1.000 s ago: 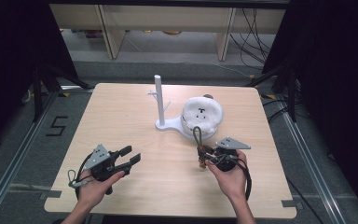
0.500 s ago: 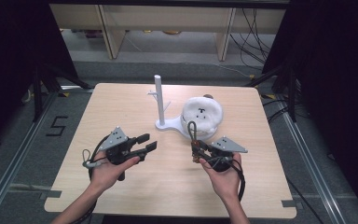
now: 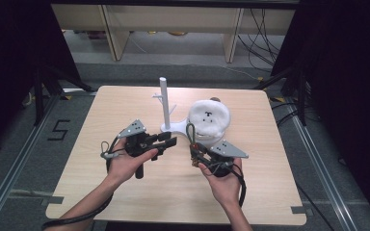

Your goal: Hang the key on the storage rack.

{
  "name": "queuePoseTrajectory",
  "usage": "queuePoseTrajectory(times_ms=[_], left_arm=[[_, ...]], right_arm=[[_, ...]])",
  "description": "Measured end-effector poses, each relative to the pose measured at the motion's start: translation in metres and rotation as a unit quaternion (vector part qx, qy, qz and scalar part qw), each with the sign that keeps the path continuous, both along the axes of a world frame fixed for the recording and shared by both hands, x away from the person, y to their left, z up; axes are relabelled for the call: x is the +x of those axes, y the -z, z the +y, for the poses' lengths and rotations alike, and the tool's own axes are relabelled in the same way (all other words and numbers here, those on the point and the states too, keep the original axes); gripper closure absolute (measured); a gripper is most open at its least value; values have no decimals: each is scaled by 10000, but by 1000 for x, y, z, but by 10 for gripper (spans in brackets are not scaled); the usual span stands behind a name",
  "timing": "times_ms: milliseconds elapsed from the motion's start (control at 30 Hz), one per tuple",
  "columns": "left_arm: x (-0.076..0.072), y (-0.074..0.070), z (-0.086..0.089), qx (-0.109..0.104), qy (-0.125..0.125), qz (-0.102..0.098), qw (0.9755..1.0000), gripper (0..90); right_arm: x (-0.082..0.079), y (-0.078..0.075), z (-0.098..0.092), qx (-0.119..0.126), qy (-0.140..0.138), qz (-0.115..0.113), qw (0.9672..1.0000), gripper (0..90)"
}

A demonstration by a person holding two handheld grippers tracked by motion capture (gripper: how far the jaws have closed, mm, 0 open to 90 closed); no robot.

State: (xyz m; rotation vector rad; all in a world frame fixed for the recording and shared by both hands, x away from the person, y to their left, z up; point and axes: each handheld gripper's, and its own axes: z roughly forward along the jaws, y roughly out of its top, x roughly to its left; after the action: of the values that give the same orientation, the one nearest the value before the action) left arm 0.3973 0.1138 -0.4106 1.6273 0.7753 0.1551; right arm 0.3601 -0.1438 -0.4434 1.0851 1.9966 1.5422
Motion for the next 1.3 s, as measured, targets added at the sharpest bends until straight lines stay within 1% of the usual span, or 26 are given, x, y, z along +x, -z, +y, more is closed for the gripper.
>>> queuePoseTrajectory(times_ms=[33,67,100,133,167,200,267,367,433,533,600,633,667,767,833,867,900,933,967,1000,1033,1100,1167,1200,1267,1300], left_arm=[[2,0,-2,-30,32,37,10000,608],[3,0,-4,-74,69,79,9999,612],[4,0,-6,-83,100,105,9999,620],[6,-1,-9,-100,146,125,9998,629],[6,-1,-10,-134,166,148,9997,644],[7,-1,-12,-148,192,177,9995,652],[10,-2,-16,-216,231,248,9992,666],[13,-1,-20,-294,278,335,9986,685],[14,-1,-22,-352,256,358,9984,705],[15,-2,-23,-358,276,353,9984,736],[16,-3,-23,-374,292,389,9981,754],[16,-3,-23,-370,294,375,9982,767],[16,-3,-22,-387,272,353,9983,784],[15,-5,-21,-391,310,342,9982,822],[14,-6,-21,-390,322,281,9983,831],[13,-7,-21,-367,328,260,9984,833],[13,-8,-20,-346,347,232,9985,834],[12,-9,-19,-323,341,211,9987,835],[12,-10,-18,-349,348,174,9986,835],[11,-11,-17,-345,346,136,9987,835],[10,-12,-16,-312,331,58,9989,835],[9,-15,-14,-203,238,-109,9995,836],[9,-17,-10,-158,124,-208,9996,836],[9,-19,-8,-112,72,-270,9995,836],[9,-21,-3,-19,-55,-371,9993,836],[10,-21,0,48,-115,-421,9990,836]], right_arm=[[0,0,0,14,-36,-14,10000,701],[1,0,1,-10,-84,-96,9999,701],[-1,-1,2,-46,-35,-12,10000,701],[-1,-1,3,-72,-45,-13,10000,701],[0,-1,3,-107,-43,-134,9998,701],[-1,-1,4,-54,-62,-48,10000,701],[-1,-1,5,-6,-98,-92,9999,701],[-2,-3,6,-45,-129,-156,9998,701],[-2,-3,6,-37,-133,-156,9998,701],[-3,-3,6,-57,-127,-165,9998,701],[-6,-3,8,8,-85,-36,10000,701],[-6,-3,8,-59,-91,-53,9999,701],[-4,-3,8,-83,-159,-88,9998,701],[-4,-4,8,-133,-187,-163,9996,701],[-4,-5,9,-115,-192,-117,9997,701],[-3,-5,10,-128,-196,-295,9993,700],[-2,-5,10,-128,-238,-315,9991,697],[-3,-6,10,-208,-229,-324,9990,692],[-2,-6,11,-172,-356,-357,9986,688],[-3,-8,12,-155,-306,-327,9989,680],[-3,-9,12,-295,-333,-405,9982,661],[-4,-11,13,-344,-339,-413,9980,628],[-5,-12,13,-349,-330,-399,9980,596],[-4,-12,13,-375,-345,-492,9975,591],[-5,-12,13,-383,-367,-456,9976,587],[-5,-12,12,-422,-308,-459,9976,586]])
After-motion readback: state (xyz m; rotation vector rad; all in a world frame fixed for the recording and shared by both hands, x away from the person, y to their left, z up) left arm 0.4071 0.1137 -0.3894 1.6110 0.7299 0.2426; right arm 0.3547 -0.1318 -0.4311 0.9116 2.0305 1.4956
